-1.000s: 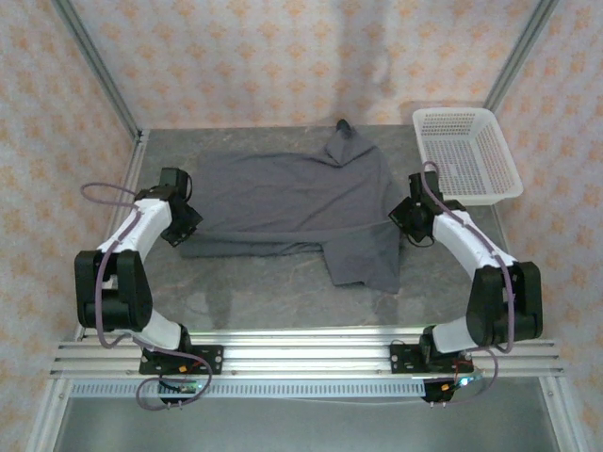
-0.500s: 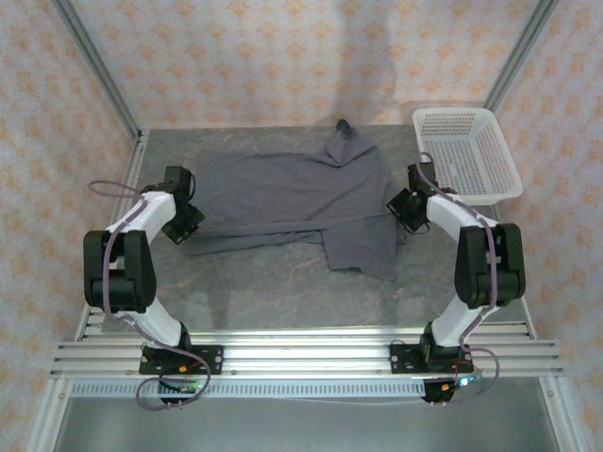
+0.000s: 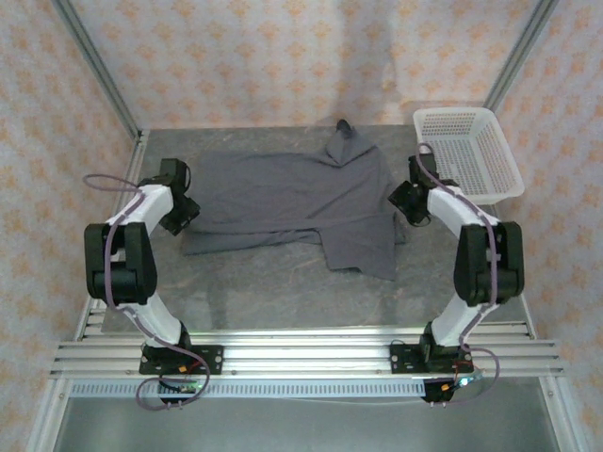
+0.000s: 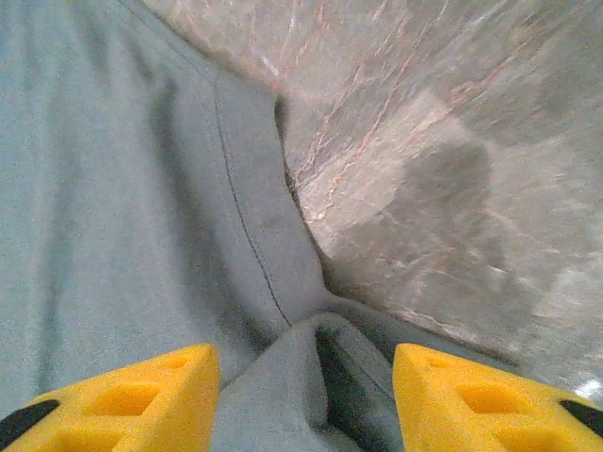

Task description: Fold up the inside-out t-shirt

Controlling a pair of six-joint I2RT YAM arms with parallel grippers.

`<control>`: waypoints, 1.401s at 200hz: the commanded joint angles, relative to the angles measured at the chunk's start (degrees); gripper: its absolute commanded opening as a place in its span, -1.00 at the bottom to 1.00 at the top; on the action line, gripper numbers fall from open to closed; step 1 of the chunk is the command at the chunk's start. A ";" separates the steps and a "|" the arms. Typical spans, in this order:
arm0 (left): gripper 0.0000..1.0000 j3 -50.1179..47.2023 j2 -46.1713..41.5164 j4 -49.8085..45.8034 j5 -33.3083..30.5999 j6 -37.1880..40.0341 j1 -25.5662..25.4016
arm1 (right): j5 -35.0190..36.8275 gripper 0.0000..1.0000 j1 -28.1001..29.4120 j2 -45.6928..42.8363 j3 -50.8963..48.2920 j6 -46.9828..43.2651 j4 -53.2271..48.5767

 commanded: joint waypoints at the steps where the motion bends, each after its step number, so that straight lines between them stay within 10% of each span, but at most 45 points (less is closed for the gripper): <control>1: -0.03 2.32 -7.81 -1.16 -0.76 2.42 0.24 | 4.65 0.05 -0.43 -9.82 -4.35 -1.93 -6.32; 56: 0.39 -4.91 -26.29 -1.33 22.66 15.19 -9.05 | -4.16 0.07 -0.28 -29.82 -25.80 -0.54 -9.38; 96: 0.59 -8.34 -33.82 -6.35 23.47 19.07 -18.40 | -11.54 0.05 2.56 -27.33 -29.40 -0.63 -9.66; 175: 0.84 -9.15 -33.69 -7.16 24.12 20.02 -19.07 | -11.20 -0.03 5.84 -19.05 -28.88 2.13 -5.08; 245: 0.84 -11.07 -33.18 -6.58 22.87 19.25 -19.11 | -13.33 -1.00 6.16 -13.14 -24.86 3.81 -1.36; 280: 0.83 -11.86 -33.16 -6.19 22.67 18.71 -19.03 | -16.58 -1.00 7.28 -16.78 -20.42 7.11 -1.93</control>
